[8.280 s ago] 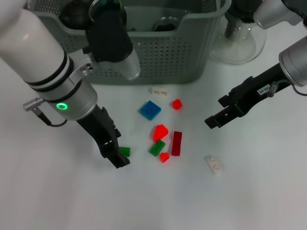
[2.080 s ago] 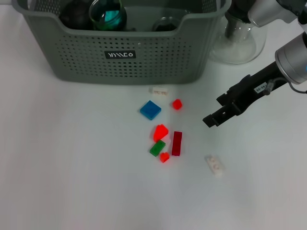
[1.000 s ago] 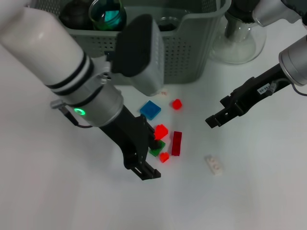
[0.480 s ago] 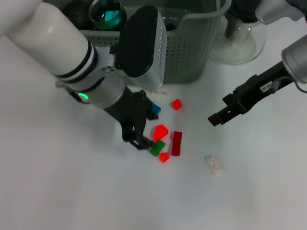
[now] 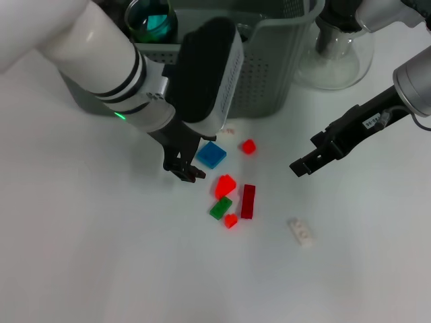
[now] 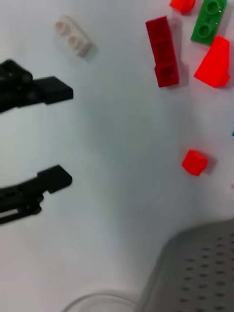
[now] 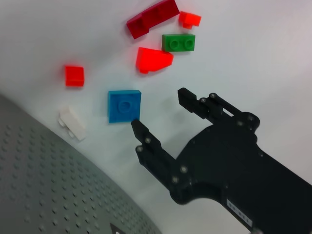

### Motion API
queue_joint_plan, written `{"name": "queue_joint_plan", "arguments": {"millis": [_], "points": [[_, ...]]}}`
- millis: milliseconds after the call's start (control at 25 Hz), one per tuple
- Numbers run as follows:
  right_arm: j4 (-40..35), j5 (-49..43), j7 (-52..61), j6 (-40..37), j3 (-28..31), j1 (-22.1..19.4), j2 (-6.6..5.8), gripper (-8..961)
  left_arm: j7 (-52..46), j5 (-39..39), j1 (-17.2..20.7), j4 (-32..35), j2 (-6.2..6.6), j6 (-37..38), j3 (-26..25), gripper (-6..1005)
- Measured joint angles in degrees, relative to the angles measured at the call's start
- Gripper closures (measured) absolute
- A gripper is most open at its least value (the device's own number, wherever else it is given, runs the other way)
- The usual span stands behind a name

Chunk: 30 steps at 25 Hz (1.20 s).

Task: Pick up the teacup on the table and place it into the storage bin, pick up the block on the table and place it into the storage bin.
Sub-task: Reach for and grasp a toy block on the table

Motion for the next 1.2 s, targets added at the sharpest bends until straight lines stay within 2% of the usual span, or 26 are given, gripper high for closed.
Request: {"name": "queue_joint_plan", "arguments": {"millis": [560,880,1200], "points": [[0.02,0.0,0.11,0.63,0.07,0.13,0.3,57,7.53,0.13,-4.28,-6.42,-0.03,-3.89,3.18,336],[0.73,0.01,0.42,1.42,0.07,0.16,0.47,57,10.18,0.26,-6.31,-7.06,-0.07,-5.05,5.42,335],[1.94,0.32,0.81,2.7,0.07,-0.24,0.78,57,10.45,4.66,-8.9,-9.81,-0.04,-5.23,7.63,336]]}}
